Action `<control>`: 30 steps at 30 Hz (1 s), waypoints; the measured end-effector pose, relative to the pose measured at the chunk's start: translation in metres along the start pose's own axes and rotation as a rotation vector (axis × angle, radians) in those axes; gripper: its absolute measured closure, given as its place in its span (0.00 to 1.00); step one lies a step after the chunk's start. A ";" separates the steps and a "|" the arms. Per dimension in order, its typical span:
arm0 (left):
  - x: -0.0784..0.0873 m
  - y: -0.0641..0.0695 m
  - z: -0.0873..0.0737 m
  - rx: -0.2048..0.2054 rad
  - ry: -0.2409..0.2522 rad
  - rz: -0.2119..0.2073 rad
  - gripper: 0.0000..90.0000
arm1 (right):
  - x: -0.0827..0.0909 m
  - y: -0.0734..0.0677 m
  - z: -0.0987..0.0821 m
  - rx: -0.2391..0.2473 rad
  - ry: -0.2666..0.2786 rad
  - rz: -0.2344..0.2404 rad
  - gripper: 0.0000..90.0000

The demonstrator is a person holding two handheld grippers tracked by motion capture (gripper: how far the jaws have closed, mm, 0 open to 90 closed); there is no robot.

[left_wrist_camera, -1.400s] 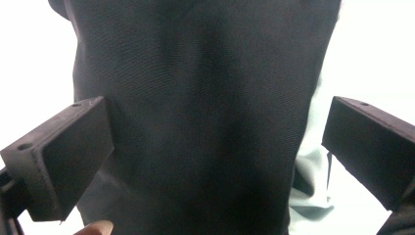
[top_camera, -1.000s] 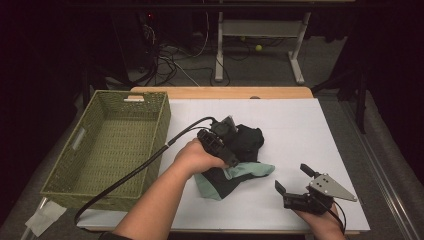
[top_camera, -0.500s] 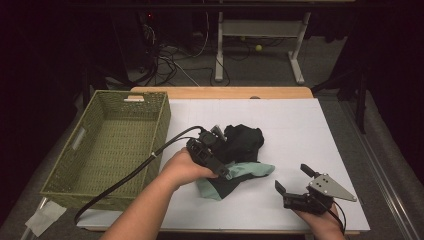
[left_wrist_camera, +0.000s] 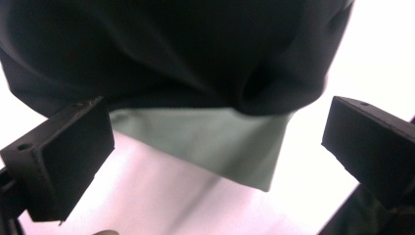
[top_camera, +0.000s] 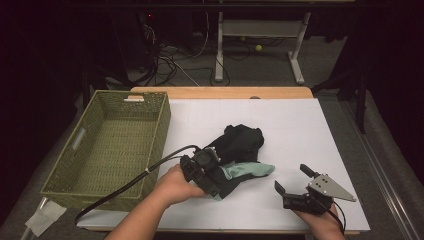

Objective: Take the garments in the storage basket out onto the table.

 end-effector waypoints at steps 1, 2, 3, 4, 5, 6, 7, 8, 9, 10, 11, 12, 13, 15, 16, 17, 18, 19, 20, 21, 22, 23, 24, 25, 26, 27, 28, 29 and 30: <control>0.000 0.000 0.000 0.000 0.000 0.000 0.00 | 0.000 0.000 0.000 0.000 0.000 0.000 0.00; -0.004 0.000 -0.004 0.000 0.001 0.005 0.00 | 0.000 0.000 0.000 0.000 -0.001 0.001 0.00; -0.007 0.000 -0.006 -0.003 0.002 0.014 0.00 | 0.000 0.000 -0.001 -0.002 -0.002 0.002 0.00; -0.009 0.000 -0.008 -0.006 0.005 0.021 0.00 | -0.001 0.000 -0.001 -0.003 -0.003 0.001 0.00; -0.011 0.000 -0.010 -0.004 0.008 0.020 0.00 | -0.001 0.000 -0.001 -0.003 -0.005 0.001 0.00; -0.014 0.001 -0.012 -0.004 0.013 0.018 0.00 | -0.001 0.000 -0.001 -0.004 -0.006 0.002 0.00; -0.016 0.000 -0.013 -0.006 0.019 0.025 0.00 | -0.001 0.000 -0.001 -0.004 -0.006 0.003 0.00; -0.018 0.001 -0.014 -0.014 0.025 0.031 0.00 | -0.001 -0.001 -0.001 -0.002 -0.006 0.004 0.00; -0.020 0.001 -0.015 -0.024 0.023 0.035 0.00 | -0.001 -0.001 -0.001 -0.002 -0.006 0.004 0.00; -0.022 0.003 -0.016 -0.026 0.025 0.029 0.00 | -0.001 -0.001 -0.001 -0.002 -0.006 0.004 0.00; -0.024 0.003 -0.016 -0.022 0.034 0.023 0.00 | -0.001 -0.001 -0.002 -0.002 -0.007 0.004 0.00; -0.026 0.004 -0.016 -0.023 0.043 0.025 0.00 | -0.002 -0.001 -0.002 -0.004 -0.008 0.005 0.00; -0.027 0.004 -0.016 -0.026 0.050 0.030 0.00 | -0.002 0.000 -0.002 -0.006 -0.009 0.005 0.00; -0.030 0.004 -0.016 -0.030 0.063 0.037 0.00 | -0.002 -0.001 -0.002 -0.007 -0.008 0.005 0.00; -0.031 0.003 -0.017 -0.031 0.070 0.044 0.00 | -0.001 -0.001 -0.002 -0.007 -0.007 0.005 0.00; -0.032 0.003 -0.017 -0.030 0.083 0.054 0.00 | -0.001 0.000 -0.002 -0.008 -0.008 0.005 0.00; -0.033 0.002 -0.017 -0.027 0.097 0.059 0.00 | -0.002 -0.001 -0.002 -0.010 -0.008 0.006 0.00; -0.033 0.003 -0.017 -0.021 0.117 0.056 0.00 | -0.002 -0.001 -0.002 -0.010 -0.008 0.007 0.00; -0.034 0.002 -0.017 -0.019 0.135 0.055 0.00 | -0.002 -0.001 -0.002 -0.009 -0.008 0.007 0.00; -0.034 0.002 -0.017 -0.018 0.153 0.058 0.00 | -0.002 -0.001 -0.002 -0.009 -0.007 0.007 0.00; -0.034 0.002 -0.017 -0.019 0.172 0.060 0.00 | -0.002 -0.001 -0.002 -0.006 -0.004 0.008 0.00; -0.034 0.003 -0.016 -0.022 0.196 0.068 0.00 | -0.002 -0.001 -0.002 -0.005 -0.004 0.008 0.00; -0.034 0.003 -0.016 -0.019 0.221 0.074 0.00 | -0.002 -0.001 -0.002 -0.005 -0.004 0.008 0.00; -0.033 0.003 -0.016 -0.013 0.245 0.074 0.00 | -0.002 -0.001 -0.002 -0.007 -0.006 0.009 0.00; -0.033 0.003 -0.015 -0.010 0.268 0.074 0.00 | -0.001 -0.001 -0.002 -0.007 -0.006 0.009 0.00; -0.033 0.003 -0.016 -0.009 0.288 0.073 0.00 | -0.001 -0.001 -0.002 -0.006 -0.005 0.008 0.00; -0.033 0.003 -0.016 -0.006 0.309 0.069 0.00 | -0.001 -0.001 -0.002 -0.006 -0.005 0.009 0.00; -0.033 0.003 -0.016 -0.010 0.326 0.068 0.00 | -0.001 -0.001 -0.002 -0.006 -0.005 0.008 0.00; -0.033 0.003 -0.016 -0.011 0.345 0.068 0.00 | -0.002 -0.001 -0.002 -0.007 -0.005 0.009 0.00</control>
Point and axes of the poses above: each handheld gripper's, and its own axes: x roughly backward along the jaws, z roughly out of its top, y roughly to its right, the point moved 9 cm from there along -x, roughly forward along the jaws, and after that the axes turned 1 degree about y, right-handed, at the moved point
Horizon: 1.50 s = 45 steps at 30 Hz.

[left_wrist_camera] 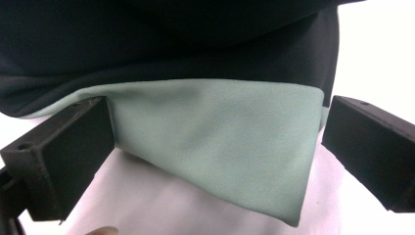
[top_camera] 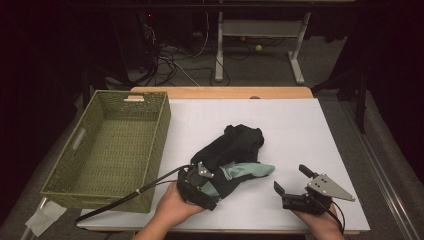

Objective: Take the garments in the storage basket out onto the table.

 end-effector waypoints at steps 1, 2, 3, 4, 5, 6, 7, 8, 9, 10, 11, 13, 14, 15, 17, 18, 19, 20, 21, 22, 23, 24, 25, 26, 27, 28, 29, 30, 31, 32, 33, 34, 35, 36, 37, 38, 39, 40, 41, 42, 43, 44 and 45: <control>0.001 0.001 0.000 0.003 0.021 -0.004 0.00 | 0.000 0.000 0.000 0.000 0.000 -0.001 0.00; 0.002 0.002 0.000 0.004 0.045 -0.007 0.00 | 0.000 0.000 0.000 0.000 0.000 -0.001 0.00; 0.003 0.002 0.000 0.006 0.064 -0.008 0.00 | 0.000 0.000 0.000 -0.002 0.000 -0.001 0.00; 0.004 0.003 -0.001 0.011 0.079 -0.010 0.00 | 0.000 0.000 0.000 -0.002 0.000 0.000 0.00; 0.005 0.003 -0.002 0.021 0.096 -0.009 0.00 | 0.000 0.000 0.000 -0.003 -0.001 -0.001 0.00; 0.006 0.004 -0.003 0.023 0.110 -0.009 0.00 | 0.000 0.000 0.000 -0.003 -0.002 0.000 0.00; 0.006 0.005 -0.004 0.022 0.129 -0.009 0.00 | -0.001 0.000 0.000 -0.001 -0.003 -0.001 0.00; 0.007 0.006 -0.005 0.022 0.149 -0.010 0.00 | -0.001 0.000 0.000 0.000 -0.004 -0.001 0.00; 0.008 0.007 -0.007 0.023 0.166 -0.006 0.00 | -0.001 -0.001 0.000 0.001 -0.005 0.000 0.00; 0.009 0.007 -0.007 0.026 0.188 -0.007 0.00 | -0.001 -0.001 0.000 0.005 -0.005 0.002 0.00; 0.010 0.008 -0.008 0.027 0.207 -0.008 0.00 | -0.001 -0.002 0.000 0.008 -0.005 0.002 0.00; 0.012 0.007 -0.010 0.040 0.248 -0.006 0.00 | -0.001 -0.002 0.000 0.007 -0.003 0.001 0.00; 0.013 0.006 -0.011 0.053 0.270 -0.008 0.00 | -0.001 -0.002 0.000 0.008 -0.002 0.001 0.00; 0.013 0.006 -0.011 0.053 0.270 -0.008 0.00 | 0.000 -0.002 0.000 0.005 -0.002 0.000 0.00; 0.014 0.003 -0.015 0.101 0.320 -0.033 0.00 | 0.000 -0.002 0.000 0.006 -0.001 0.000 0.00; 0.017 0.002 -0.014 0.112 0.346 -0.037 0.00 | 0.000 -0.002 0.000 0.005 -0.002 0.000 0.00; 0.019 0.002 -0.013 0.119 0.365 -0.043 0.00 | 0.000 -0.002 0.000 0.005 -0.002 0.000 0.00; 0.021 0.001 -0.012 0.114 0.387 -0.037 0.00 | 0.000 -0.002 0.000 0.004 -0.002 0.000 0.00; 0.022 0.001 -0.010 0.100 0.405 -0.032 0.00 | 0.000 -0.003 0.000 0.006 -0.003 0.001 0.00; 0.021 0.001 -0.009 0.093 0.411 -0.034 0.00 | -0.001 -0.003 0.000 0.010 -0.003 0.003 0.00; 0.021 0.001 -0.007 0.090 0.418 -0.037 0.00 | -0.001 -0.004 0.000 0.010 -0.001 0.007 0.00; 0.021 0.000 -0.004 0.088 0.432 -0.035 0.00 | -0.001 -0.005 0.001 0.007 0.002 0.014 0.00; 0.021 0.000 -0.004 0.088 0.432 -0.035 0.00 | -0.001 -0.005 0.001 0.007 0.002 0.014 0.00; 0.019 -0.004 0.004 0.110 0.442 -0.035 0.00 | -0.001 -0.006 0.002 0.005 0.008 0.015 0.00; 0.019 -0.008 0.009 0.124 0.443 -0.042 0.00 | -0.002 -0.006 0.002 0.005 0.008 0.017 0.00; 0.018 -0.010 0.014 0.133 0.449 -0.055 0.00 | -0.002 -0.006 0.002 0.007 0.007 0.019 0.00; 0.019 -0.012 0.020 0.133 0.458 -0.056 0.00 | -0.003 -0.006 0.001 0.007 0.002 0.018 0.00; 0.019 -0.012 0.026 0.132 0.471 -0.058 0.00 | -0.003 -0.006 0.001 0.005 -0.001 0.013 0.00; 0.019 -0.012 0.026 0.132 0.471 -0.058 0.03 | -0.003 -0.006 0.001 0.005 -0.001 0.013 0.00; 0.021 -0.011 0.034 0.123 0.505 -0.062 0.11 | -0.003 -0.005 0.000 -0.001 -0.006 0.004 0.00; 0.021 -0.012 0.034 0.126 0.508 -0.044 0.22 | -0.004 -0.004 -0.001 0.000 -0.009 -0.003 0.00; 0.021 -0.012 0.032 0.132 0.509 -0.035 0.30 | -0.004 -0.003 -0.002 0.002 -0.015 -0.010 0.00; 0.021 -0.012 0.029 0.123 0.515 -0.040 0.39 | -0.004 -0.002 -0.002 0.000 -0.019 -0.016 0.00; 0.021 -0.012 0.026 0.111 0.503 -0.042 0.50 | -0.003 -0.002 -0.003 -0.003 -0.022 -0.020 0.00; 0.021 -0.012 0.024 0.105 0.495 -0.046 0.55 | -0.003 -0.002 -0.004 -0.005 -0.025 -0.022 0.00; 0.023 -0.012 0.023 0.104 0.507 -0.065 0.65 | -0.003 -0.002 -0.004 -0.006 -0.025 -0.023 0.00; 0.023 -0.012 0.021 0.114 0.516 -0.082 0.73 | -0.003 -0.003 -0.004 -0.008 -0.025 -0.022 0.00; 0.023 -0.012 0.021 0.114 0.516 -0.082 0.79 | -0.003 -0.003 -0.004 -0.005 -0.026 -0.021 0.00; 0.022 -0.009 0.021 0.120 0.523 -0.094 0.83 | -0.003 -0.004 -0.003 -0.005 -0.022 -0.023 0.00; 0.021 -0.007 0.021 0.109 0.526 -0.100 0.85 | -0.003 -0.005 -0.002 -0.009 -0.018 -0.025 0.00; 0.021 -0.003 0.022 0.099 0.524 -0.107 0.86 | -0.004 -0.006 -0.001 -0.016 -0.011 -0.025 0.00; 0.021 0.000 0.023 0.092 0.527 -0.118 0.86 | -0.005 -0.008 0.000 -0.022 -0.006 -0.024 0.00; 0.021 0.004 0.024 0.081 0.531 -0.127 0.86 | -0.006 -0.010 0.001 -0.024 -0.003 -0.021 0.00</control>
Point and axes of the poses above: each handheld gripper's, and its own axes: x roughly backward along the jaws, z roughly out of its top, y roughly to its right, the point moved 9 cm from there along -x, roughly forward along the jaws, and after that the axes turned 1 degree about y, right-handed, at the moved point
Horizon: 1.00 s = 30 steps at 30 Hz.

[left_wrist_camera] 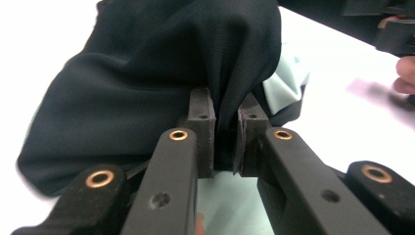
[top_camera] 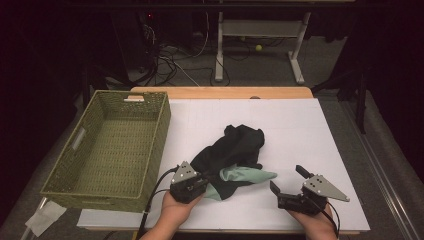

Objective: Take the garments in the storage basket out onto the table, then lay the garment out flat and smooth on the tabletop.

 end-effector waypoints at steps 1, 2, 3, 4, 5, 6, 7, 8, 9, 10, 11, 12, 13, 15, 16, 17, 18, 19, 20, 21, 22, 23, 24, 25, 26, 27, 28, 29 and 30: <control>-0.001 0.004 0.000 -0.012 0.004 -0.011 0.86 | -0.001 -0.003 0.000 -0.002 -0.003 0.005 0.01; -0.001 0.008 0.000 -0.026 0.004 -0.022 0.86 | -0.002 -0.005 0.000 0.000 -0.005 0.013 0.01; -0.002 0.011 -0.001 -0.035 0.002 -0.026 0.86 | -0.004 -0.008 -0.001 0.003 -0.012 0.025 0.01; -0.004 0.013 -0.001 -0.037 0.000 -0.028 0.86 | -0.005 -0.011 -0.002 0.007 -0.022 0.033 0.01; -0.005 0.015 -0.001 -0.042 -0.001 -0.033 0.86 | -0.005 -0.012 -0.003 0.019 -0.027 0.038 0.01; -0.005 0.018 -0.001 -0.046 -0.004 -0.040 0.86 | -0.005 -0.014 -0.003 0.025 -0.030 0.043 0.01; -0.005 0.020 0.000 -0.050 -0.004 -0.046 0.86 | -0.005 -0.015 -0.003 0.030 -0.029 0.046 0.01; -0.005 0.023 0.000 -0.058 -0.003 -0.050 0.86 | -0.004 -0.015 -0.004 0.032 -0.030 0.048 0.01; -0.005 0.023 0.000 -0.058 -0.003 -0.050 0.86 | -0.004 -0.015 -0.004 0.032 -0.030 0.048 0.01; -0.005 0.027 0.000 -0.065 -0.003 -0.055 0.86 | -0.003 -0.015 -0.004 0.032 -0.030 0.049 0.01; -0.006 0.029 0.000 -0.064 -0.004 -0.061 0.86 | -0.002 -0.014 -0.004 0.031 -0.028 0.050 0.01; -0.006 0.031 -0.001 -0.069 -0.006 -0.065 0.86 | -0.002 -0.014 -0.003 0.029 -0.026 0.049 0.01; -0.007 0.032 -0.001 -0.073 -0.009 -0.066 0.86 | -0.001 -0.014 -0.003 0.029 -0.026 0.049 0.01; -0.008 0.035 -0.004 -0.073 -0.014 -0.069 0.86 | -0.001 -0.014 -0.003 0.031 -0.025 0.052 0.01; -0.008 0.036 -0.005 -0.075 -0.017 -0.070 0.86 | -0.001 -0.014 -0.003 0.031 -0.022 0.055 0.01; -0.009 0.038 -0.006 -0.081 -0.023 -0.073 0.86 | -0.001 -0.015 -0.002 0.031 -0.019 0.057 0.01; -0.009 0.039 -0.006 -0.084 -0.025 -0.075 0.86 | -0.001 -0.016 -0.001 0.037 -0.016 0.060 0.01; -0.010 0.040 -0.006 -0.085 -0.025 -0.077 0.86 | -0.001 -0.017 -0.001 0.046 -0.015 0.063 0.01; -0.010 0.041 -0.005 -0.081 -0.022 -0.080 0.86 | -0.001 -0.018 -0.001 0.055 -0.016 0.067 0.01; -0.011 0.042 -0.004 -0.079 -0.024 -0.084 0.86 | 0.000 -0.019 -0.001 0.061 -0.015 0.068 0.01; -0.011 0.042 -0.004 -0.079 -0.024 -0.084 0.86 | 0.000 -0.019 -0.001 0.061 -0.015 0.068 0.01; -0.012 0.045 -0.005 -0.080 -0.030 -0.095 0.86 | 0.000 -0.020 0.000 0.061 -0.012 0.069 0.01; -0.012 0.046 -0.006 -0.081 -0.038 -0.099 0.86 | 0.001 -0.021 0.002 0.060 -0.007 0.069 0.01; -0.012 0.046 -0.006 -0.081 -0.038 -0.099 0.86 | 0.001 -0.021 0.002 0.060 -0.007 0.069 0.01; -0.011 0.050 -0.008 -0.088 -0.048 -0.109 0.86 | 0.000 -0.021 0.005 0.059 0.000 0.056 0.01; -0.010 0.051 -0.009 -0.091 -0.052 -0.115 0.86 | -0.001 -0.022 0.008 0.051 0.005 0.054 0.01; -0.009 0.053 -0.009 -0.095 -0.055 -0.119 0.86 | -0.001 -0.024 0.011 0.039 0.011 0.058 0.01; -0.009 0.053 -0.009 -0.095 -0.055 -0.119 0.86 | -0.002 -0.027 0.014 0.035 0.017 0.063 0.01; -0.008 0.054 -0.010 -0.101 -0.058 -0.122 0.86 | -0.002 -0.027 0.014 0.035 0.017 0.063 0.01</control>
Point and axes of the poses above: each handheld gripper's, and its own axes: x roughly backward along the jaws, z roughly out of its top, y roughly to its right, the point moved 9 cm from there along -x, roughly forward along the jaws, and after that the axes turned 1 degree about y, right-handed, at the moved point
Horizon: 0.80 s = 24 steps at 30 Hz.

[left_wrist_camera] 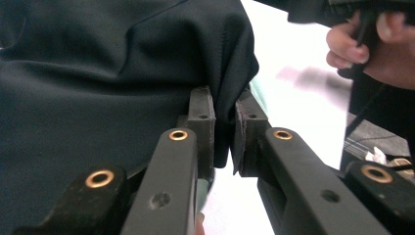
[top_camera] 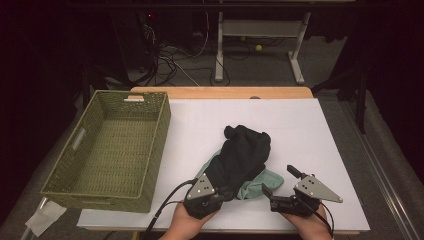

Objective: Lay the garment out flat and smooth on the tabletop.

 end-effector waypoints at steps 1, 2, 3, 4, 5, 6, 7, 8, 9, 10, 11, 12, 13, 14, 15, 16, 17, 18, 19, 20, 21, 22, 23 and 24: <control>0.001 0.001 -0.002 -0.008 -0.008 -0.002 0.86 | -0.004 -0.005 0.008 -0.001 0.006 0.004 0.01; 0.002 0.002 -0.002 -0.003 -0.012 -0.009 0.86 | -0.006 -0.009 0.012 -0.006 0.011 0.011 0.02; 0.003 0.003 -0.003 0.000 -0.017 -0.019 0.86 | -0.009 -0.013 0.016 -0.015 0.015 0.021 0.02; 0.003 0.004 -0.004 0.002 -0.022 -0.029 0.86 | -0.013 -0.016 0.020 -0.016 0.010 0.025 0.02; 0.003 0.006 -0.005 -0.003 -0.030 -0.039 0.86 | -0.017 -0.019 0.023 -0.018 0.007 0.029 0.02; 0.003 0.007 -0.006 -0.013 -0.040 -0.044 0.86 | -0.020 -0.021 0.026 -0.015 0.005 0.032 0.02; 0.002 0.010 -0.008 -0.025 -0.049 -0.050 0.86 | -0.025 -0.022 0.028 -0.004 -0.003 0.025 0.02; 0.001 0.012 -0.009 -0.035 -0.059 -0.054 0.86 | -0.031 -0.021 0.028 0.002 -0.022 0.014 0.02; -0.001 0.015 -0.009 -0.050 -0.068 -0.056 0.86 | -0.037 -0.019 0.027 -0.005 -0.045 0.004 0.02; -0.003 0.018 -0.009 -0.055 -0.069 -0.065 0.86 | -0.043 -0.015 0.025 -0.021 -0.070 -0.011 0.02; -0.004 0.022 -0.009 -0.055 -0.071 -0.073 0.86 | -0.047 -0.010 0.022 -0.036 -0.088 -0.030 0.02; -0.005 0.025 -0.010 -0.056 -0.074 -0.081 0.86 | -0.049 -0.005 0.018 -0.042 -0.104 -0.055 0.02; -0.006 0.029 -0.012 -0.063 -0.082 -0.089 0.86 | -0.050 0.000 0.013 -0.050 -0.122 -0.076 0.02; -0.007 0.033 -0.015 -0.080 -0.093 -0.090 0.86 | -0.050 0.004 0.008 -0.079 -0.136 -0.081 0.02; -0.007 0.035 -0.016 -0.101 -0.095 -0.084 0.86 | -0.049 0.007 0.002 -0.115 -0.151 -0.076 0.02; -0.007 0.037 -0.015 -0.105 -0.085 -0.085 0.86 | -0.048 0.007 -0.003 -0.140 -0.165 -0.057 0.02; -0.007 0.037 -0.015 -0.105 -0.085 -0.085 0.86 | -0.048 0.007 -0.003 -0.140 -0.165 -0.057 0.02; -0.006 0.036 -0.011 -0.092 -0.071 -0.091 0.86 | -0.050 -0.001 -0.016 -0.212 -0.202 0.018 0.03; -0.006 0.034 -0.010 -0.084 -0.067 -0.093 0.86 | -0.051 -0.005 -0.021 -0.239 -0.231 0.050 0.06; -0.007 0.032 -0.011 -0.080 -0.071 -0.094 0.86 | -0.051 -0.010 -0.024 -0.243 -0.240 0.077 0.14; -0.007 0.031 -0.012 -0.077 -0.072 -0.093 0.86 | -0.050 -0.013 -0.023 -0.235 -0.236 0.093 0.22; -0.006 0.030 -0.012 -0.077 -0.072 -0.091 0.86 | -0.049 -0.014 -0.021 -0.227 -0.225 0.102 0.31; -0.006 0.029 -0.012 -0.070 -0.068 -0.093 0.85 | -0.047 -0.015 -0.019 -0.222 -0.214 0.105 0.42; -0.006 0.029 -0.012 -0.070 -0.068 -0.093 0.82 | -0.047 -0.015 -0.019 -0.222 -0.214 0.105 0.42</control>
Point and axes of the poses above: each handheld gripper's, and its own axes: x roughly backward along the jaws, z roughly out of its top, y roughly to its right, the point moved 9 cm from there along -x, roughly forward along the jaws, and after that the axes turned 1 degree about y, right-handed, at the moved point
